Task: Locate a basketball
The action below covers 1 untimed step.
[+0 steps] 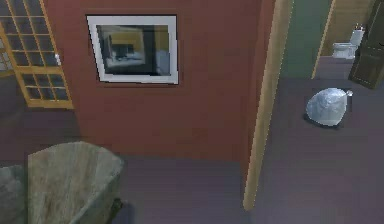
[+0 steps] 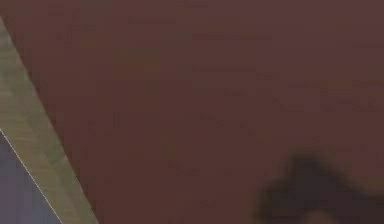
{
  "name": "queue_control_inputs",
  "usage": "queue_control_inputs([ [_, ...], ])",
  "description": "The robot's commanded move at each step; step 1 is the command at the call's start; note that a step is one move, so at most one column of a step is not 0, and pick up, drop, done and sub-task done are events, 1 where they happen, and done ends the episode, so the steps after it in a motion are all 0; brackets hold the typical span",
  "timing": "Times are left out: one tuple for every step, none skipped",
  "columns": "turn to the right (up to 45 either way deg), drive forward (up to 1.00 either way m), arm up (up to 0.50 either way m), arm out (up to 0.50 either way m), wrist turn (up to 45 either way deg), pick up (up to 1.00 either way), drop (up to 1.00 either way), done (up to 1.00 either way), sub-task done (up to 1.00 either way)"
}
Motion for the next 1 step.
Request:
queue_control_inputs([
  [27.0, 0.0, 0.0, 0.0, 0.0, 0.0, 0.0, 0.0, 0.0],
])
